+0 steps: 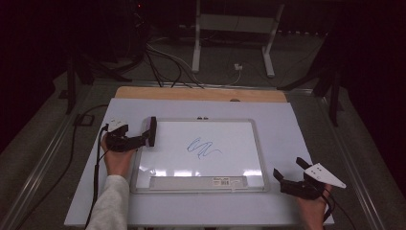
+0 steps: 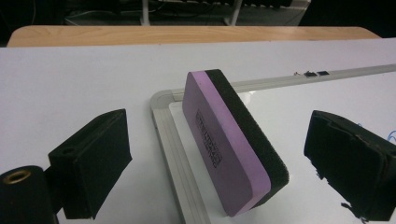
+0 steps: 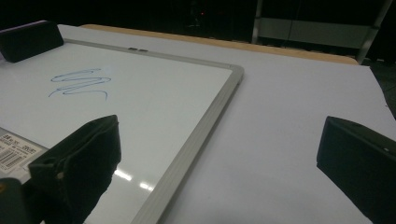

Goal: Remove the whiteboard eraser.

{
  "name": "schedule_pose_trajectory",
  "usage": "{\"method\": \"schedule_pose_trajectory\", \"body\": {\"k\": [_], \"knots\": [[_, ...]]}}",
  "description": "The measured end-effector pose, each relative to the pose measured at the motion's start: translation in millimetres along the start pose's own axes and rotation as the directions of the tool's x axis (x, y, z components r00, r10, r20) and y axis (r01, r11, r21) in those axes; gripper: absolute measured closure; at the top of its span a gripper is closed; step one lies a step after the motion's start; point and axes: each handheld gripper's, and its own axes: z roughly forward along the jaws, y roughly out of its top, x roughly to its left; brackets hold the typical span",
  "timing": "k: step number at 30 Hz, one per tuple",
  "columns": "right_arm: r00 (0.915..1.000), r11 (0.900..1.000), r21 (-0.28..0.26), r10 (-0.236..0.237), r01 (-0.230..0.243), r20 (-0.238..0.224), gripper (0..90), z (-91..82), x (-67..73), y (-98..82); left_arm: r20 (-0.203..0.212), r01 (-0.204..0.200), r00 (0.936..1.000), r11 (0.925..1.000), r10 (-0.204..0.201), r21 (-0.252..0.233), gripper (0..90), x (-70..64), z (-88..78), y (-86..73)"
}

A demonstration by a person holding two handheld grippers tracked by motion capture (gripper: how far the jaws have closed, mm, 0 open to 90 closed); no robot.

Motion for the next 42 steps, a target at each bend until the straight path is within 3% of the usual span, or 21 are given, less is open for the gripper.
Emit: {"method": "schedule_pose_trajectory", "body": {"k": [20, 26, 32, 36, 42], "knots": [[1.0000, 1.000, 0.006, -0.001, 0.001, -0.003, 0.0, 1.2, 0.8, -0.4, 0.027, 0.006, 0.9996, 0.9978, -0.008, 0.066, 14.9, -1.6, 10.1, -4.2], [1.0000, 1.000, 0.009, -0.001, 0.001, -0.003, 0.0, 1.3, 0.6, -0.6, 0.007, 0.043, 0.9990, 0.9977, -0.043, 0.052, 15.1, 3.9, 7.4, -1.8], [1.0000, 1.000, 0.009, -0.001, 0.001, -0.004, 0.0, 1.5, 0.8, -0.5, -0.035, 0.045, 0.9985, 0.9955, -0.042, 0.083, 16.7, 3.7, 11.0, -3.3], [1.0000, 1.000, 0.010, 0.000, 0.000, -0.003, 0.0, 1.2, 0.7, -0.5, -0.037, 0.038, 0.9987, 0.9941, -0.035, 0.101, 17.2, 2.0, 13.9, -4.8], [1.0000, 1.000, 0.009, 0.000, 0.000, -0.003, 0.0, 1.2, 0.7, -0.4, 0.004, 0.056, 0.9984, 0.9925, -0.057, 0.109, 25.4, 0.5, 15.8, -5.3]]}}
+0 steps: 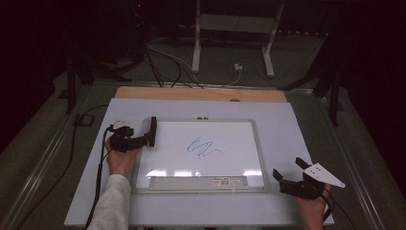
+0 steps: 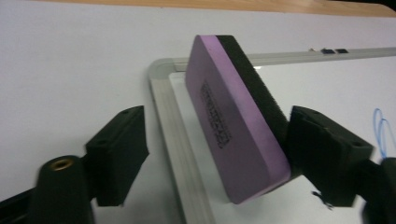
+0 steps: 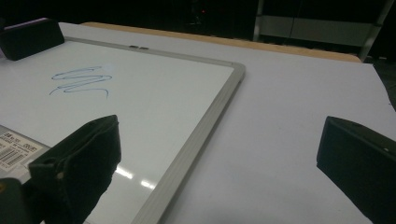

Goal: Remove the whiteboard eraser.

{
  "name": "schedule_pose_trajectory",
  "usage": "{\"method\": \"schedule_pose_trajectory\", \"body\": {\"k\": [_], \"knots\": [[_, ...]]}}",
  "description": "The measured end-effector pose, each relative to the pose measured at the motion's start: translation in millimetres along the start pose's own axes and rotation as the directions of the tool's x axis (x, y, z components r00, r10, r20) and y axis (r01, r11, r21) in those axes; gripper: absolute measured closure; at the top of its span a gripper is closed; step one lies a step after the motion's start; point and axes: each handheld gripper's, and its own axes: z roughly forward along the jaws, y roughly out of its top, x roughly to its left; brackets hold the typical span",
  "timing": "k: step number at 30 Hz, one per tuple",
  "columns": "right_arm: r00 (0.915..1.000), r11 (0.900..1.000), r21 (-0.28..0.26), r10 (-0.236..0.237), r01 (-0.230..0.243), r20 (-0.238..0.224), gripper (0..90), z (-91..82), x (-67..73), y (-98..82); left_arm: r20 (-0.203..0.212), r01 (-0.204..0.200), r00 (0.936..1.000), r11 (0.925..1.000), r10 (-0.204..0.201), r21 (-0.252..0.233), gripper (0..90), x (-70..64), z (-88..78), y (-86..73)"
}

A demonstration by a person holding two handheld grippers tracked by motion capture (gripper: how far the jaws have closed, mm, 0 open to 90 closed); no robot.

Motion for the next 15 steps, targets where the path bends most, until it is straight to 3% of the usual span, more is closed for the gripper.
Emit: {"method": "schedule_pose_trajectory", "body": {"k": [6, 11, 15], "knots": [[1.0000, 1.000, -0.002, -0.001, 0.001, -0.001, 0.0, 0.0, 0.3, 0.2, 0.032, 0.012, 0.9994, 0.9999, -0.012, 0.003, 34.9, 0.1, 0.4, 0.0], [1.0000, 1.000, 0.000, -0.002, 0.002, -0.002, 0.0, 0.3, 0.6, 0.2, 0.063, 0.023, 0.9977, 0.9997, -0.024, 0.011, 36.3, -1.3, 2.3, -0.2], [1.0000, 1.000, -0.001, -0.002, 0.002, -0.002, 0.0, 0.0, 0.5, 0.2, 0.079, 0.008, 0.9968, 0.9997, -0.009, 0.022, 36.3, -9.7, 8.0, 0.9]]}}
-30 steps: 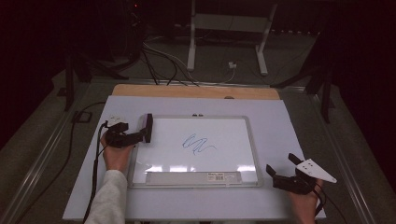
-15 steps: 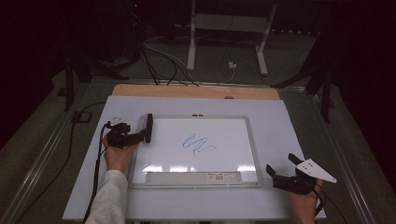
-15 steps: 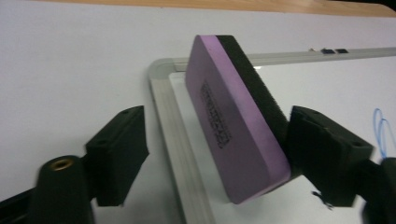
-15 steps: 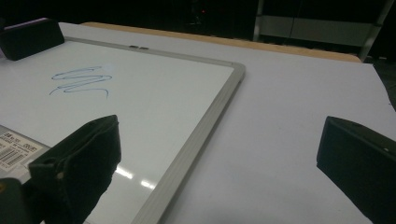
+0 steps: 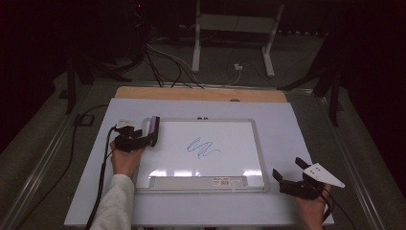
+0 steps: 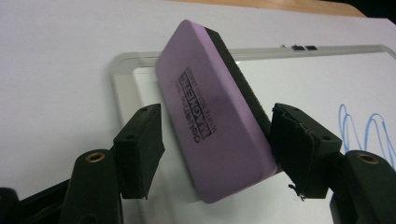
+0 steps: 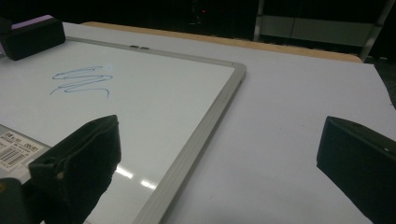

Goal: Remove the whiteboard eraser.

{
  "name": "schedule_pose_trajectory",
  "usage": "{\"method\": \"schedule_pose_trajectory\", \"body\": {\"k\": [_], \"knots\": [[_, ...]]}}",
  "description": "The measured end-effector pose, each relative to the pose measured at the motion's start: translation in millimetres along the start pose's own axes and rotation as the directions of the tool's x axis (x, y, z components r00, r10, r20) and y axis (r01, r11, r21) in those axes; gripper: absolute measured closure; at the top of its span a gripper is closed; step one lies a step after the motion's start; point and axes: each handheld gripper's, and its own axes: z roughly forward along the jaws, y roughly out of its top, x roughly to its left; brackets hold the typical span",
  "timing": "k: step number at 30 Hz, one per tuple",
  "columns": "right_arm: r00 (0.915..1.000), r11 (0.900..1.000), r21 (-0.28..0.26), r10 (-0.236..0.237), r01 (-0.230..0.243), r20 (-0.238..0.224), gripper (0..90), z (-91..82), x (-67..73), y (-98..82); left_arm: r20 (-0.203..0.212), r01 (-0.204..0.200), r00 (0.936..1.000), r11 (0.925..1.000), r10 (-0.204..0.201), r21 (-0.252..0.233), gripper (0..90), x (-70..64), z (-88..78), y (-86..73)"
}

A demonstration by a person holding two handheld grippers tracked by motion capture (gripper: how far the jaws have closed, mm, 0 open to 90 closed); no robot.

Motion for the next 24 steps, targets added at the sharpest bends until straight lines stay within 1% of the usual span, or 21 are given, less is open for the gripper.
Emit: {"method": "schedule_pose_trajectory", "body": {"k": [3, 7, 15, 18, 20, 21, 24], "knots": [[1.0000, 1.000, -0.003, 0.003, -0.003, 0.001, 0.0, -0.8, -0.7, 0.2, 0.013, -0.005, 0.9999, 0.9999, 0.004, 0.013, 37.1, -5.9, 5.8, 1.3], [1.0000, 1.000, -0.005, 0.006, -0.006, 0.002, 0.0, -1.4, -1.6, 0.1, 0.022, 0.004, 0.9997, 0.9999, -0.005, 0.017, 39.2, -6.4, 7.1, 1.2], [1.0000, 1.000, -0.004, 0.006, -0.006, -0.003, 0.0, -1.2, -0.9, 0.4, 0.015, 0.026, 0.9995, 0.9990, -0.026, 0.036, 35.5, -6.0, 10.5, 0.3], [1.0000, 1.000, -0.004, 0.007, -0.007, -0.002, 0.0, -1.1, -1.0, 0.3, 0.005, 0.025, 0.9997, 0.9981, -0.025, 0.057, 35.7, -5.1, 12.3, -0.7], [1.0000, 1.000, -0.003, 0.007, -0.007, -0.002, 0.0, -1.1, -0.9, 0.3, 0.004, 0.023, 0.9997, 0.9980, -0.023, 0.060, 36.0, -5.1, 12.5, -0.8], [1.0000, 1.000, -0.003, 0.006, -0.006, -0.002, 0.0, -1.0, -0.8, 0.4, 0.001, 0.021, 0.9998, 0.9979, -0.021, 0.062, 38.9, -5.4, 12.3, -0.7], [1.0000, 1.000, -0.003, 0.005, -0.005, -0.003, 0.0, -1.0, -0.7, 0.4, 0.002, 0.028, 0.9996, 0.9974, -0.028, 0.066, 39.6, -4.5, 11.9, -0.3]]}}
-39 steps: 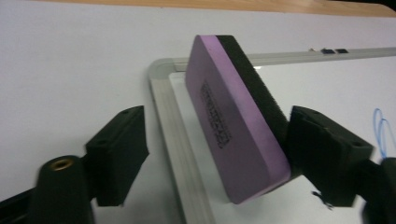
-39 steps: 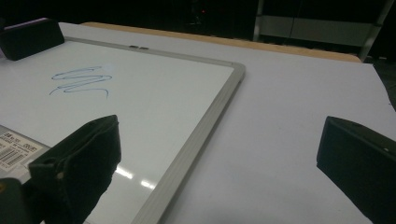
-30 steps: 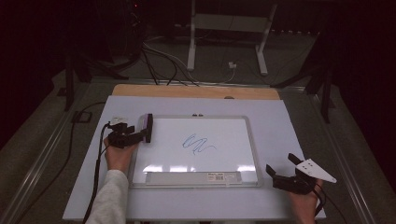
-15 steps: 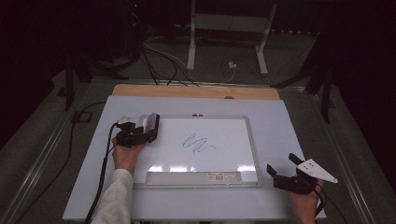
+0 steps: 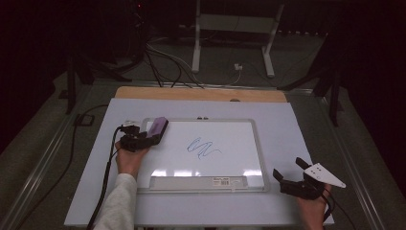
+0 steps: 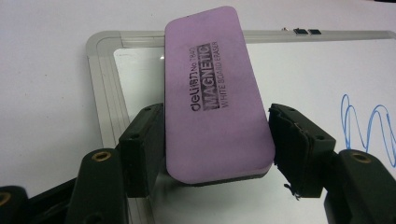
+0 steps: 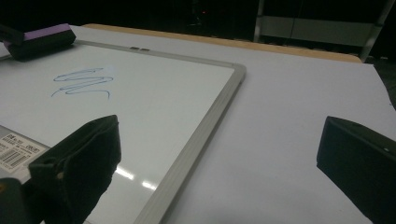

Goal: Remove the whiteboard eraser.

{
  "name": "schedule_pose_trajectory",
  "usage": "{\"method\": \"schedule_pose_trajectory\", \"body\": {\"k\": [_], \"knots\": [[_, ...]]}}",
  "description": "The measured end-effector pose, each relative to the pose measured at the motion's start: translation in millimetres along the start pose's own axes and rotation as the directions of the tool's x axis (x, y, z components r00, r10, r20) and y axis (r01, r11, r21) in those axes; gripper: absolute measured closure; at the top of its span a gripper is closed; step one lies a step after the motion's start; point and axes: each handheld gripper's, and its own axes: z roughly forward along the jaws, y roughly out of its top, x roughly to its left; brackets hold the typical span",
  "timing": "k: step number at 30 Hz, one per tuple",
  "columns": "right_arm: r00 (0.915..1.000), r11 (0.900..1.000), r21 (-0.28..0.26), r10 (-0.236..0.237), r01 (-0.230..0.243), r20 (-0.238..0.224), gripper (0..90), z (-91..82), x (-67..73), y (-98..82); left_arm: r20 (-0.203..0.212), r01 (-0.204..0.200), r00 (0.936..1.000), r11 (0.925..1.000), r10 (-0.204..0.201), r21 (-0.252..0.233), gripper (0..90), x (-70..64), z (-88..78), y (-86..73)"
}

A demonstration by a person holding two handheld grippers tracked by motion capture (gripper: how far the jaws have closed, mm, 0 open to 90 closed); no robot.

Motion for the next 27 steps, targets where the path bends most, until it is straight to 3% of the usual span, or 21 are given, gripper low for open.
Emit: {"method": "schedule_pose_trajectory", "body": {"k": [10, 27], "knots": [[1.0000, 1.000, -0.002, 0.002, -0.002, 0.001, 0.0, -0.2, -0.1, 0.0, -0.013, -0.022, 0.9997, 0.9995, 0.022, -0.021, 41.1, -1.8, -5.4, 1.4], [1.0000, 1.000, -0.002, 0.000, 0.000, 0.002, 0.0, -0.2, 0.3, 0.2, 0.026, -0.085, 0.9959, 0.9954, 0.087, -0.044, 41.4, -19.4, -8.6, 5.8]]}}
